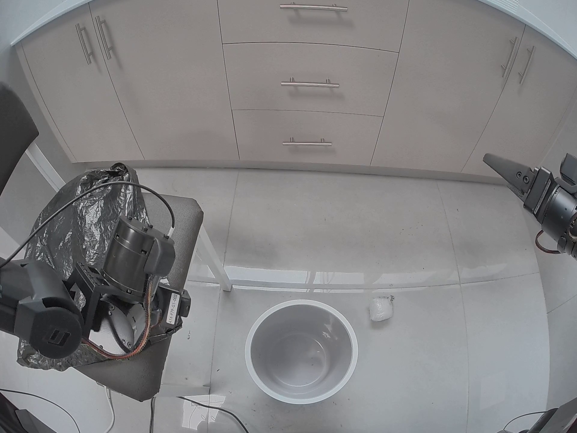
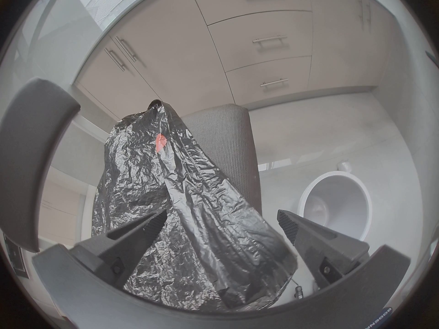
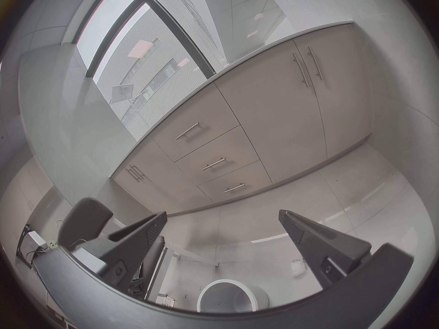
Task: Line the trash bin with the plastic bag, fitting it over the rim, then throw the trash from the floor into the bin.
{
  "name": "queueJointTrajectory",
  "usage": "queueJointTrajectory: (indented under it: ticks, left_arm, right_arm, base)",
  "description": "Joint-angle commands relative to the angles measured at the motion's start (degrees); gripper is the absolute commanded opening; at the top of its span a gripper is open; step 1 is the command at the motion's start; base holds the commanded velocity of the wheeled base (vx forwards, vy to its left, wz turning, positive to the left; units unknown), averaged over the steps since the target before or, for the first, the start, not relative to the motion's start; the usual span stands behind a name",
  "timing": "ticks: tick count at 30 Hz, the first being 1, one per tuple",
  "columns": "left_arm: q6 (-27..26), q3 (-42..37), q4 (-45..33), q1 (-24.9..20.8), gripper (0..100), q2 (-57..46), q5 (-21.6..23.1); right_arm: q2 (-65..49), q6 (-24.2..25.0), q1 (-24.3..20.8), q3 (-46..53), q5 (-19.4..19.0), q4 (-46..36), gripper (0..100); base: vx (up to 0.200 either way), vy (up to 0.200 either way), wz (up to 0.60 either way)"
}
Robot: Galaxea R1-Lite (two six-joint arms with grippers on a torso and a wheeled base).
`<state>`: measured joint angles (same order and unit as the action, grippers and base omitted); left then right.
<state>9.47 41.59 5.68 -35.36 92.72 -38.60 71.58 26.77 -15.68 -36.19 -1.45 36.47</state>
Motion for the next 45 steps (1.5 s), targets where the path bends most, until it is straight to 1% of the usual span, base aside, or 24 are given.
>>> queueJointTrajectory:
  ticks: [1,11,14,17,20,27,29,32,34,40,45]
  left_arm:
    - [-0.7,-0.8,-0.2,-0.1,100,-0.5,-0.6]
    - [-0.7,-3.6,-0.5,-0.1,100,-0.9,-1.2]
    - [-1.4,-4.2,-0.6,-0.1,100,-1.4,-2.8]
    - [-3.4,-4.8,-0.4,-0.1,100,-2.0,-4.9]
    - [-5.1,-5.8,-0.4,-0.1,100,-2.2,-9.0]
    - [-5.3,-7.6,-0.1,0.6,100,-2.6,-11.7]
    - [-5.4,-7.6,-0.1,0.7,100,-3.7,-12.8]
    - [-5.3,-7.7,-0.1,0.7,100,-4.9,-13.3]
    - [-5.3,-7.9,-0.1,0.9,100,-6.9,-14.7]
    - [-5.3,-9.6,-0.1,2.5,100,-10.2,-15.0]
    - [-5.2,-12.2,-0.1,4.8,100,-11.7,-15.0]
  right_arm:
    - [0.3,0.0,-0.1,0.0,0.0,0.0,100]
    - [0.6,0.0,0.3,0.0,0.0,0.0,100]
    - [1.4,0.0,1.2,-0.1,0.0,0.0,100]
    - [2.1,0.0,1.6,-0.3,0.0,0.0,100]
    - [2.4,0.0,1.9,-0.3,0.0,0.1,100]
    - [2.3,0.1,1.9,-0.3,0.0,0.1,100]
    - [2.3,0.0,1.9,-0.3,0.0,0.1,100]
    - [2.3,0.0,1.9,-0.3,0.0,0.1,100]
    - [2.2,0.0,1.9,-0.3,0.0,0.1,100]
    - [2.2,0.0,1.9,-0.2,0.0,0.1,100]
    - [2.1,0.0,1.8,-0.2,-0.1,0.1,100]
  base:
    - [0.0,0.0,0.0]
    - [0.0,0.0,0.0]
    - [0.0,0.0,0.0]
    - [0.0,0.0,0.0]
    - [0.0,0.0,0.0]
    - [0.0,0.0,0.0]
    - [0.0,0.0,0.0]
    - [0.0,0.0,0.0]
    - [0.0,0.0,0.0]
    - [0.0,0.0,0.0]
    - [0.0,0.0,0.0]
